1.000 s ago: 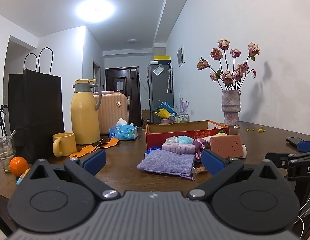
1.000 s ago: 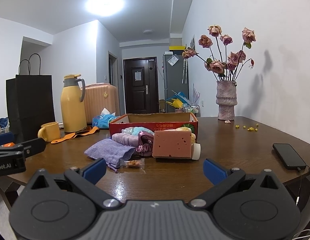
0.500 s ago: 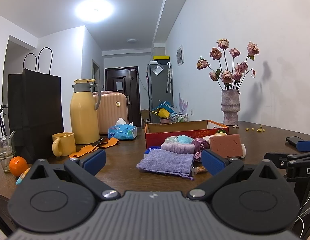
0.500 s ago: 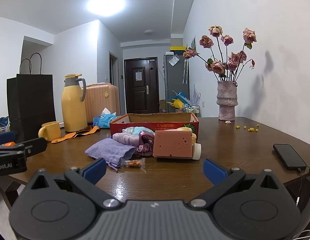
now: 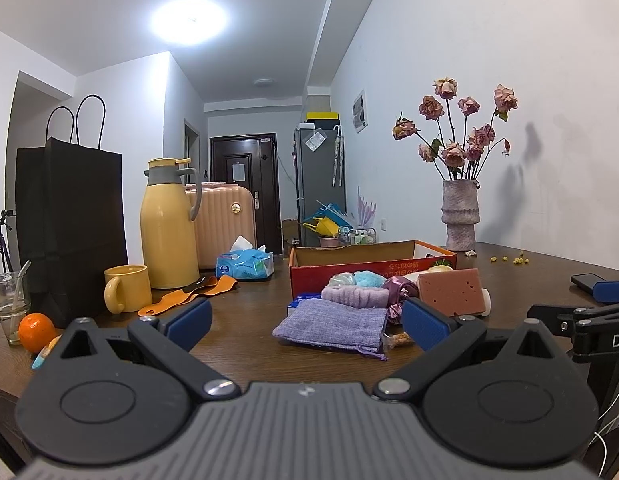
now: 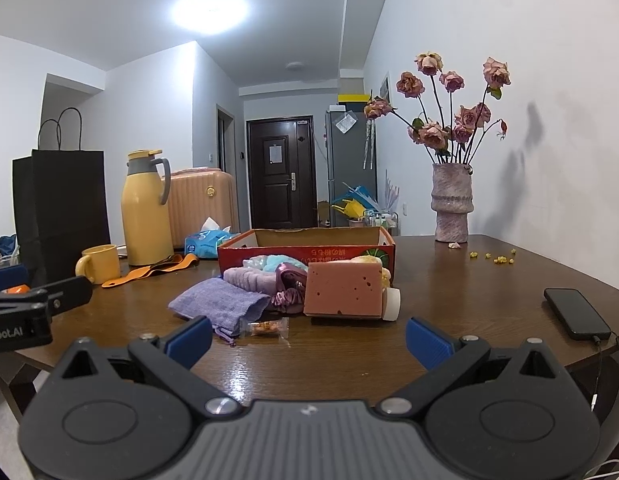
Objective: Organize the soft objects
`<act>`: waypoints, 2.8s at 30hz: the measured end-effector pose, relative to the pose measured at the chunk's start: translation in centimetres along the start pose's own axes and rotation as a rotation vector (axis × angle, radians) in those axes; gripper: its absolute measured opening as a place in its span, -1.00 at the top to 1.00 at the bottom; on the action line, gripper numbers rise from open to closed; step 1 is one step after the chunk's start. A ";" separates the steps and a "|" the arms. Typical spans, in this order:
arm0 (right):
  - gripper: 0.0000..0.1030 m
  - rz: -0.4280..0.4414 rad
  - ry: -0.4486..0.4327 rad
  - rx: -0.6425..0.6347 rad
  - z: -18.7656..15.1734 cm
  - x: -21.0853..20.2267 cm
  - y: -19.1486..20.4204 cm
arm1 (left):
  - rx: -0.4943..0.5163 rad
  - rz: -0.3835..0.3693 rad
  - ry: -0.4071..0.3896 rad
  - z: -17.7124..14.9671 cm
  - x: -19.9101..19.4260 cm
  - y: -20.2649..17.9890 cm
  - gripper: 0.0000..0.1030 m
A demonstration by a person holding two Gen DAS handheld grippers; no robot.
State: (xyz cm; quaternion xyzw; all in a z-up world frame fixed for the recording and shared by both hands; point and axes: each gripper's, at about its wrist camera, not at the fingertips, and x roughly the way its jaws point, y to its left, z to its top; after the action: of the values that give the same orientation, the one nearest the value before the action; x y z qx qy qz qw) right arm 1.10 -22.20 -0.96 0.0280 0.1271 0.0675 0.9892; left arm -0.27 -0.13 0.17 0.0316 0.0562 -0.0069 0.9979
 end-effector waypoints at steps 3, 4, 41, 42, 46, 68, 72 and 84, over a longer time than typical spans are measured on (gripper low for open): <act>-1.00 0.000 -0.001 -0.005 0.0 0.0 0.1 | 0.001 0.001 0.000 0.0 0.0 0.0 -1.00; -1.00 -0.001 -0.001 -0.006 0.0 0.0 0.1 | 0.001 0.000 0.000 0.0 0.0 0.0 -1.00; -1.00 0.106 0.302 0.042 1.5 12.1 -0.3 | -0.041 -0.051 0.160 -0.8 13.3 4.9 -1.00; -1.00 0.133 0.299 0.053 1.8 12.7 -0.3 | -0.060 -0.077 0.170 -0.7 14.2 5.3 -1.00; -1.00 0.240 0.312 0.161 3.1 16.3 -0.4 | -0.073 -0.193 0.236 -0.3 18.5 6.3 -1.00; 0.87 0.323 0.380 0.232 3.2 26.7 3.0 | -0.350 -0.329 0.496 -0.9 24.5 9.8 0.75; 0.88 0.336 0.306 0.176 4.4 24.2 3.7 | -0.351 -0.328 0.426 0.7 21.0 9.4 0.82; 0.88 0.363 0.181 0.213 11.0 21.4 -1.4 | -0.259 -0.398 0.236 8.6 20.4 5.4 0.85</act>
State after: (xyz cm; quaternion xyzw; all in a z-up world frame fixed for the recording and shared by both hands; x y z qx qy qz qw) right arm 24.54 -20.96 4.23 0.1487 0.2146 0.2325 0.9369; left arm 21.04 4.50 6.70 -0.1075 0.1776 -0.1923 0.9591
